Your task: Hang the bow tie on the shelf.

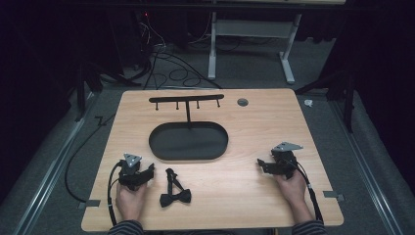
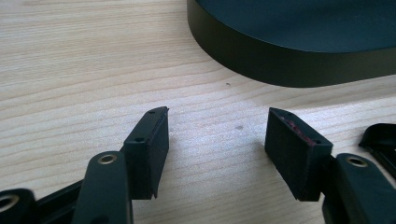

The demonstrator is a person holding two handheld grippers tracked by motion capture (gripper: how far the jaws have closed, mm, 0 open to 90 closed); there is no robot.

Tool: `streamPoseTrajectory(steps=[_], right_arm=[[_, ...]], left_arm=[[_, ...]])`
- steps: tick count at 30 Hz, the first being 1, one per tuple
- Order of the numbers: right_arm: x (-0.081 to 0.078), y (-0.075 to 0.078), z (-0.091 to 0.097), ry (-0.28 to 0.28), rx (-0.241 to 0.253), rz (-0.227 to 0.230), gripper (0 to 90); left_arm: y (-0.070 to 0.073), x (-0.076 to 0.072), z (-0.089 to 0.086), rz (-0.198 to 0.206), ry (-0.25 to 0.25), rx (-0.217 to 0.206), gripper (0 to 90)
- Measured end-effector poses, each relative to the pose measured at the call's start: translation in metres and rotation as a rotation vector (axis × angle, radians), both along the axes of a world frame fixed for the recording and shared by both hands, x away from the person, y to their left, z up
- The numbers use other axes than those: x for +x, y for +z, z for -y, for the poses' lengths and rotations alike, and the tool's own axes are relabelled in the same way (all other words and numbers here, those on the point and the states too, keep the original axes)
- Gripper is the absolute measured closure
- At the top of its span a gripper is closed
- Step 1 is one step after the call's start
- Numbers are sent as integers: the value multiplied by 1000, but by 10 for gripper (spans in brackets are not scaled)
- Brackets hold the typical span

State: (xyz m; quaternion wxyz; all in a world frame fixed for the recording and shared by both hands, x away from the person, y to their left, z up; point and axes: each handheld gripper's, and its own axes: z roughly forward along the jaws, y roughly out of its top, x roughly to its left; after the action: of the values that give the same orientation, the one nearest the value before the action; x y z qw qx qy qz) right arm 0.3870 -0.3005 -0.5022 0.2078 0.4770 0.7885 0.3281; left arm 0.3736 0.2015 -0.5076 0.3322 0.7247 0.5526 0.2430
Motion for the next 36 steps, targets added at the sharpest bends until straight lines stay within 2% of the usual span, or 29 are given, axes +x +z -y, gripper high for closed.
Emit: streamPoseTrajectory(steps=[36], right_arm=[[0, 0, 0, -1, 1, 1, 283]], left_arm=[[0, 2, 2, -7, -3, -2, 344]])
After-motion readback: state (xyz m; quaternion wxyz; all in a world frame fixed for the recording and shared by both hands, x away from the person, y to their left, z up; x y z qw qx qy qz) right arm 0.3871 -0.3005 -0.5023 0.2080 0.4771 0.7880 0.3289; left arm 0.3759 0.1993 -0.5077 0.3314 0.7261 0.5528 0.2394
